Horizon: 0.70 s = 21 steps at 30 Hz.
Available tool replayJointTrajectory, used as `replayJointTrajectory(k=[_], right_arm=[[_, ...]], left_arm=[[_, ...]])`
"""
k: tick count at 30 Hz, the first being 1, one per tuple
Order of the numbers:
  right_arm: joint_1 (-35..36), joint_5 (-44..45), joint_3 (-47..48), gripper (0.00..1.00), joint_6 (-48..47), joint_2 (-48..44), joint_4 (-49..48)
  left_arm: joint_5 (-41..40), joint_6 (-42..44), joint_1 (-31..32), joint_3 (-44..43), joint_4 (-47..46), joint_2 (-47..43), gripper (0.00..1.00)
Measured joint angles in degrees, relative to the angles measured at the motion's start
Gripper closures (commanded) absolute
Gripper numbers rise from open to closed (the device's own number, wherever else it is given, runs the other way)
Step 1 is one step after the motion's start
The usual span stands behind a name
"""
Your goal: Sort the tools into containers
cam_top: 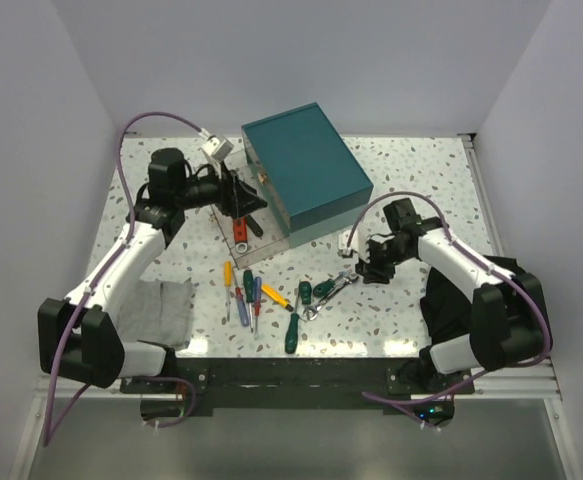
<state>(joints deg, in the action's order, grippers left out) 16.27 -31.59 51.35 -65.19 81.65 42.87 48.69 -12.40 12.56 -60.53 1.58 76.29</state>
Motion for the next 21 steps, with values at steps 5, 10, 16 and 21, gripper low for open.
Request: replayJointTrajectory(k=[5, 10, 16, 21], right_arm=[[3.15, 2.05, -1.57, 0.6, -4.39, 3.65, -1.25], [3.78, 2.43, -1.57, 0.61, -6.05, 7.21, -3.1], [4.5, 3.34, -1.42, 0.63, -7.58, 9.66, -3.98], [5.09, 4.17, -0.28, 0.64, -9.62, 9.84, -2.67]], left_arm=[[1.27, 5.55, 0.26, 0.46, 4.31, -0.76, 0.38], [1.22, 7.74, 0.2, 0.52, 6.23, -0.76, 0.38], [1.22, 7.76, 0.2, 1.33, 6.25, -0.74, 0.38], [1.27, 7.76, 0.2, 1.53, 6.25, -0.33, 0.38]])
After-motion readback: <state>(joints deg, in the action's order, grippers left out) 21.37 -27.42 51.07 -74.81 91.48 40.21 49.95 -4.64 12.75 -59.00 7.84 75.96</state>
